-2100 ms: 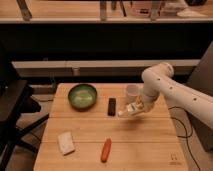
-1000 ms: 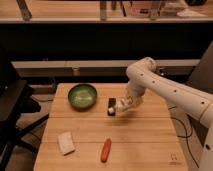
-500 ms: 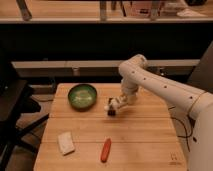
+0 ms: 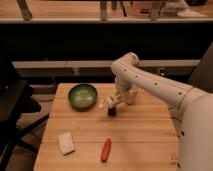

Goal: Place the bottle in the ceramic bowl

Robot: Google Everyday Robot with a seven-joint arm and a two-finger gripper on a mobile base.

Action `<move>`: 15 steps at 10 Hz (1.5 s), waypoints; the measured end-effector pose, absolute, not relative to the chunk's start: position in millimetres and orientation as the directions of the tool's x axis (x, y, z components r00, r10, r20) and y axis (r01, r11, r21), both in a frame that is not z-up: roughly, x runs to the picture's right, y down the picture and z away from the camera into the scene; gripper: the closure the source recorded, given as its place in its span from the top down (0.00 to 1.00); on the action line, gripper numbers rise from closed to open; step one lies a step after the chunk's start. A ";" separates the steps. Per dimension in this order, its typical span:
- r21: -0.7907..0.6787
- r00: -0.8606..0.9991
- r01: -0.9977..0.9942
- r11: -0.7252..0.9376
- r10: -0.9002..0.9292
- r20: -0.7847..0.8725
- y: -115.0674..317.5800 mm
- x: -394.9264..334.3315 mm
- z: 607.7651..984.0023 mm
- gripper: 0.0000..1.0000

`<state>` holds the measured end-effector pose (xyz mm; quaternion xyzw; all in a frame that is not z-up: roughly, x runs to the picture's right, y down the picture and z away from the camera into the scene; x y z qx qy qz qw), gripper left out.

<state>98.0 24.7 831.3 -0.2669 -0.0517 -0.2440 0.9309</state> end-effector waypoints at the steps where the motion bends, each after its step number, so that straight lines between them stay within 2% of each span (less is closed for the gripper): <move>1: -0.468 0.871 0.490 0.735 -0.434 0.230 23.1 91.7 832.3 0.01; 15: -0.418 0.796 0.603 0.679 -0.545 0.263 -2.9 5.4 847.7 0.01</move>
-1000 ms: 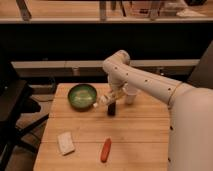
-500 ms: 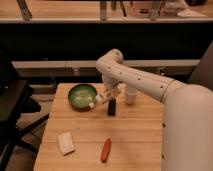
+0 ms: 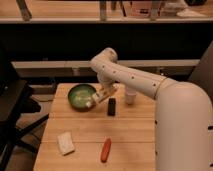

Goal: Place the bottle in the ceramic bowl

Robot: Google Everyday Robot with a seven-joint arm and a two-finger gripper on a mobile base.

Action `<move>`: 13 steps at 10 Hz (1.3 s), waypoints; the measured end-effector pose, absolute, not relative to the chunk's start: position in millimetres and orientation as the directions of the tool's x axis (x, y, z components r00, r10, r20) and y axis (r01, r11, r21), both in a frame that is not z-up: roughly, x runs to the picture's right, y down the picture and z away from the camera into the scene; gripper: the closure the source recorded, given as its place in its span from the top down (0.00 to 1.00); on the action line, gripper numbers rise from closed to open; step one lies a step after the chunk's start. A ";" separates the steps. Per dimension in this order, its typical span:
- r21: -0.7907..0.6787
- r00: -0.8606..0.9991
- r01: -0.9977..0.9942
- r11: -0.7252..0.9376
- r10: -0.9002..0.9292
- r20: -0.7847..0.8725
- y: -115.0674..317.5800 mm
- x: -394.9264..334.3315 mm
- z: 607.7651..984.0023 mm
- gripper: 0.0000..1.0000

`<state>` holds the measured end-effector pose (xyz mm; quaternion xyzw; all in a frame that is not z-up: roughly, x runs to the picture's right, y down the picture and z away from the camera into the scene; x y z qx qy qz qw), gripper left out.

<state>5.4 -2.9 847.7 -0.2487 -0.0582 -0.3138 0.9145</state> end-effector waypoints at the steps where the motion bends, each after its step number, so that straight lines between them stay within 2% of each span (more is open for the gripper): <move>1: -0.412 0.790 0.611 0.676 -0.552 0.266 -4.9 -3.5 849.5 0.01; 13: -0.385 0.775 0.629 0.676 -0.588 0.232 -23.2 -34.6 865.0 0.01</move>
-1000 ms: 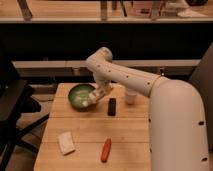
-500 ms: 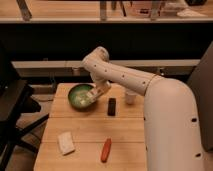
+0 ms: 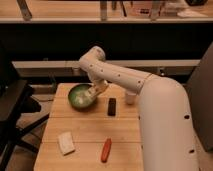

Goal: Place the bottle in the ceramic bowl

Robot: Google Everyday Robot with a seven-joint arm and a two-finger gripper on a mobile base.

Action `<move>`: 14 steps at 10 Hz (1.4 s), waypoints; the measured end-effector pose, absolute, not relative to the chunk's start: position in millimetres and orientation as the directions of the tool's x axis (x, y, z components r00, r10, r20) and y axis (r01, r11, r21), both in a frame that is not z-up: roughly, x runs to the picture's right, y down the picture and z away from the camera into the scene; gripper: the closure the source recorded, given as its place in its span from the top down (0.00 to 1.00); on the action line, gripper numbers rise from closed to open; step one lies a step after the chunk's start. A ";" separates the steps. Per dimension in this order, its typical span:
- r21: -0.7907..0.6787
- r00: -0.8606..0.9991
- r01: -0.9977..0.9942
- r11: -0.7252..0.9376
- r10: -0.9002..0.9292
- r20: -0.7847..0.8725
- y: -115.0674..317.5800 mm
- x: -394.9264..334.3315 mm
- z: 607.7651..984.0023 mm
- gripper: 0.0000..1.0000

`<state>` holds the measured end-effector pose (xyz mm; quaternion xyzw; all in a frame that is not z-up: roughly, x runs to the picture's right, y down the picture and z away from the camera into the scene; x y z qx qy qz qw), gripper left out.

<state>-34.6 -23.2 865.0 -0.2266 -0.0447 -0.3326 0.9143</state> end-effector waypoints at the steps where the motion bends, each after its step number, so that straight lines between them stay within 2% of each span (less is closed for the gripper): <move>1: -0.383 0.776 0.627 0.678 -0.589 0.228 -24.9 -35.4 865.9 0.01; 14: -0.362 0.777 0.624 0.692 -0.600 0.192 -33.5 -46.8 874.4 0.01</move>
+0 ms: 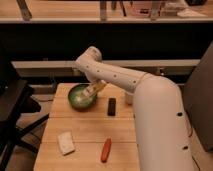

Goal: Place the bottle in the ceramic bowl

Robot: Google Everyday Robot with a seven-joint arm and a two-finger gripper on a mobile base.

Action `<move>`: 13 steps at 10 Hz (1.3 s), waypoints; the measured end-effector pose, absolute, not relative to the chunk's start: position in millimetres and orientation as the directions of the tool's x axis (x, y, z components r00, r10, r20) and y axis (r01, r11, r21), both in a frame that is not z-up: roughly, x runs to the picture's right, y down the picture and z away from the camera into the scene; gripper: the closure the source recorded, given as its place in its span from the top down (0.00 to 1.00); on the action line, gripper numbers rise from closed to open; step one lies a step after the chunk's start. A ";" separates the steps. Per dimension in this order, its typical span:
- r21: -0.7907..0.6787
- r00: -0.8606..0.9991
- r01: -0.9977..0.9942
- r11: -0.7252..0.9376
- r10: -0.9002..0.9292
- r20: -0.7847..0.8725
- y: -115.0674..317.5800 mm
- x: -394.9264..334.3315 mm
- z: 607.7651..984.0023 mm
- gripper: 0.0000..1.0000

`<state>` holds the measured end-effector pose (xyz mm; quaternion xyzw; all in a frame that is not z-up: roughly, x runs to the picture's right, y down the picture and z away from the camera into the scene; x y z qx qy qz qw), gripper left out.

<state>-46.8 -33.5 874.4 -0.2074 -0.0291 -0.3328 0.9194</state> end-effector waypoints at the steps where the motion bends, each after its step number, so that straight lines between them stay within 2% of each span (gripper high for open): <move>1: -0.362 0.778 0.622 0.694 -0.599 0.188 -33.9 -45.8 875.3 0.01; 13: -0.357 0.784 0.611 0.706 -0.602 0.153 -36.8 -44.4 881.5 0.01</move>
